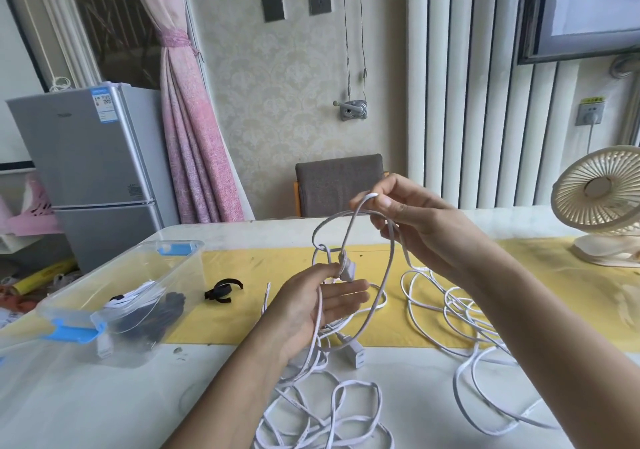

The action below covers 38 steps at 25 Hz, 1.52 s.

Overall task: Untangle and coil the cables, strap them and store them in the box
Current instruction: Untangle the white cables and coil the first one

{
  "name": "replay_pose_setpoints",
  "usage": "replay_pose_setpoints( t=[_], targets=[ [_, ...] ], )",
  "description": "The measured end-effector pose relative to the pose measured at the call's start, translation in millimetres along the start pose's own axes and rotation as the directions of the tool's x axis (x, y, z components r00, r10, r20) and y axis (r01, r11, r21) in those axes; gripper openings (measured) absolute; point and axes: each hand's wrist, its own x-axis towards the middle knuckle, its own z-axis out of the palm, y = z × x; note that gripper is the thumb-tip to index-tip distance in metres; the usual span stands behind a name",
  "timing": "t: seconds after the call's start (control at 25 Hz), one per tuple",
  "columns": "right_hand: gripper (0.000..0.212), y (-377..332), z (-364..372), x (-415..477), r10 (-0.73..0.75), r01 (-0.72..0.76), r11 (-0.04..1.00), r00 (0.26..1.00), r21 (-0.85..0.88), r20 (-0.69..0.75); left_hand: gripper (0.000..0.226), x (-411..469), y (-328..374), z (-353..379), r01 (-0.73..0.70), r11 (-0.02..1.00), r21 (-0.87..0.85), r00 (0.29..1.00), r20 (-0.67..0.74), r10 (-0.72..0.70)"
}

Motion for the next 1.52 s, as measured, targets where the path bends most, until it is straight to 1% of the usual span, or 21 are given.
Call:
replay_pose_setpoints(
  t=[0.08,0.12,0.2,0.28,0.32,0.36,0.4,0.48,0.52,0.56,0.6,0.64,0.76,0.88,0.96,1.0,1.08,1.16,1.36,1.44,1.52],
  targets=[
    [0.007,-1,-3,0,-0.012,0.012,1.000,1.000,0.014,-0.008,0.013,1,0,0,-0.012,0.982,-0.188,1.000,0.010,0.014],
    [0.007,-2,-5,0,-0.014,0.014,1.000,1.000,-0.005,-0.007,0.016,3,1,-2,-0.033,0.965,-0.260,0.999,-0.024,0.028],
    [0.011,-2,-8,0,-0.001,0.001,0.998,1.000,-0.068,0.000,0.012,7,2,-6,-0.071,0.941,-0.330,0.994,-0.101,0.039],
    [0.014,0,-9,1,0.025,-0.025,0.994,1.000,-0.108,-0.004,0.005,10,2,-9,-0.108,0.936,-0.335,0.988,-0.140,0.063],
    [0.014,-1,-9,1,0.037,-0.039,0.987,0.999,-0.157,-0.014,0.003,12,0,-10,-0.137,0.940,-0.313,0.983,-0.161,0.089],
    [0.015,-3,-11,0,0.040,-0.045,0.963,0.999,-0.267,-0.023,0.003,12,-1,-9,-0.177,0.947,-0.269,0.973,-0.190,0.128],
    [0.017,-6,-13,0,0.038,-0.044,0.904,0.999,-0.426,-0.023,0.006,13,-4,-9,-0.229,0.953,-0.198,0.956,-0.228,0.182],
    [0.025,-9,-16,-1,0.091,-0.044,0.684,0.996,-0.728,0.025,0.015,14,-7,-9,-0.348,0.937,0.015,0.894,-0.296,0.337],
    [0.033,-9,-15,-1,0.156,-0.055,0.608,0.986,-0.792,0.052,0.018,13,-9,-9,-0.402,0.908,0.115,0.856,-0.305,0.417],
    [0.042,-6,-12,-1,0.225,-0.083,0.605,0.972,-0.792,0.071,0.019,13,-11,-8,-0.445,0.876,0.185,0.825,-0.296,0.482],
    [0.048,-1,-8,-2,0.278,-0.125,0.636,0.958,-0.761,0.075,0.019,12,-12,-7,-0.477,0.850,0.223,0.803,-0.282,0.525],
    [0.049,4,-4,-2,0.298,-0.156,0.654,0.952,-0.741,0.063,0.018,12,-14,-6,-0.500,0.832,0.240,0.790,-0.267,0.552],
    [0.035,18,3,-1,0.228,-0.144,0.642,0.974,-0.753,0.008,0.023,9,-17,-3,-0.533,0.792,0.298,0.783,-0.181,0.595],
    [0.029,26,3,0,0.210,-0.168,0.748,0.978,-0.642,-0.010,0.026,8,-18,-1,-0.571,0.740,0.354,0.769,-0.085,0.634],
    [0.027,27,2,0,0.236,-0.231,0.818,0.970,-0.527,-0.058,0.023,7,-17,-1,-0.603,0.690,0.399,0.732,-0.066,0.678],
    [0.024,28,2,1,0.251,-0.261,0.830,0.964,-0.493,-0.087,0.020,5,-17,1,-0.613,0.661,0.433,0.712,-0.061,0.700],
    [0.016,31,1,2,0.243,-0.274,0.818,0.962,-0.507,-0.128,0.014,3,-17,4,-0.618,0.608,0.499,0.683,-0.043,0.729],
    [0.010,32,1,3,0.193,-0.224,0.794,0.974,-0.565,-0.115,0.013,2,-17,3,-0.617,0.601,0.508,0.682,-0.037,0.730],
    [0.003,35,8,1,0.022,-0.048,0.634,0.999,-0.771,-0.044,0.018,7,-14,-5,-0.596,0.667,0.447,0.721,-0.068,0.690],
    [0.010,34,12,-1,-0.001,-0.041,0.614,0.999,-0.788,-0.053,0.016,9,-14,-6,-0.593,0.705,0.390,0.736,-0.094,0.671],
    [0.019,34,12,0,-0.009,-0.059,0.591,0.997,-0.804,-0.080,0.012,10,-12,-6,-0.575,0.758,0.308,0.773,-0.101,0.627]
  ],
)
